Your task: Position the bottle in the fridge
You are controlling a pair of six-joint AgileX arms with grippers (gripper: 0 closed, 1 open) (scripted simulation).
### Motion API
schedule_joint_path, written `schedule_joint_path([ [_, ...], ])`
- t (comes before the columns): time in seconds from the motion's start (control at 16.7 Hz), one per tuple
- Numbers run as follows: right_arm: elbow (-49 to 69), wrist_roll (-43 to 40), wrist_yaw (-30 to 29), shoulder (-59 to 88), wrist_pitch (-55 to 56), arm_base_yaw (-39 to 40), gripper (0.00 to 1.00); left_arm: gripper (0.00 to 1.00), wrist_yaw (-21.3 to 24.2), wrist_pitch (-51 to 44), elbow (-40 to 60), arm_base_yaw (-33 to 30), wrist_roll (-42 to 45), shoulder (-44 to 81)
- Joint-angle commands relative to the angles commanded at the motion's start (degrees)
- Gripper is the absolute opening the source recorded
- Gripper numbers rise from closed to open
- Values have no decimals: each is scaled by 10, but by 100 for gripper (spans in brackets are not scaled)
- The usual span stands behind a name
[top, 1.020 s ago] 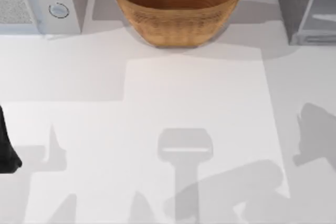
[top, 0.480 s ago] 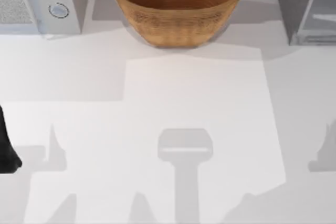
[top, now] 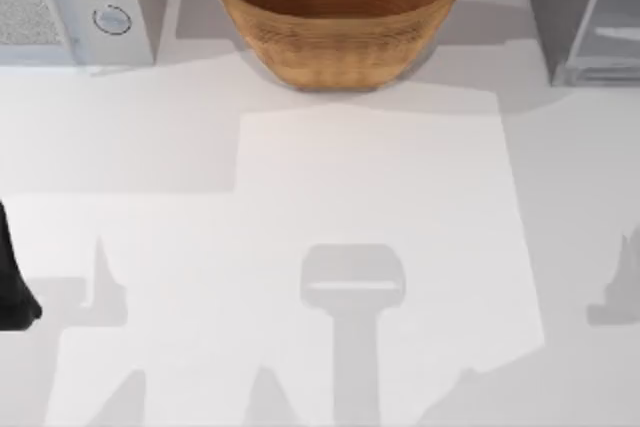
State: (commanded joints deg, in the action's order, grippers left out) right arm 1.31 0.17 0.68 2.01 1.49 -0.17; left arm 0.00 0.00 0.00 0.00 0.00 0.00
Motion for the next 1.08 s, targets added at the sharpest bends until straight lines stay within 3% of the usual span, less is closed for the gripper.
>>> schedule_joint_path([
  [0.42, 134, 7, 43, 253, 155, -34, 1, 100, 0, 0, 0, 0, 0, 0],
  [1.08, 439, 6, 115, 977, 505, -127, 1, 100, 0, 0, 0, 0, 0, 0],
])
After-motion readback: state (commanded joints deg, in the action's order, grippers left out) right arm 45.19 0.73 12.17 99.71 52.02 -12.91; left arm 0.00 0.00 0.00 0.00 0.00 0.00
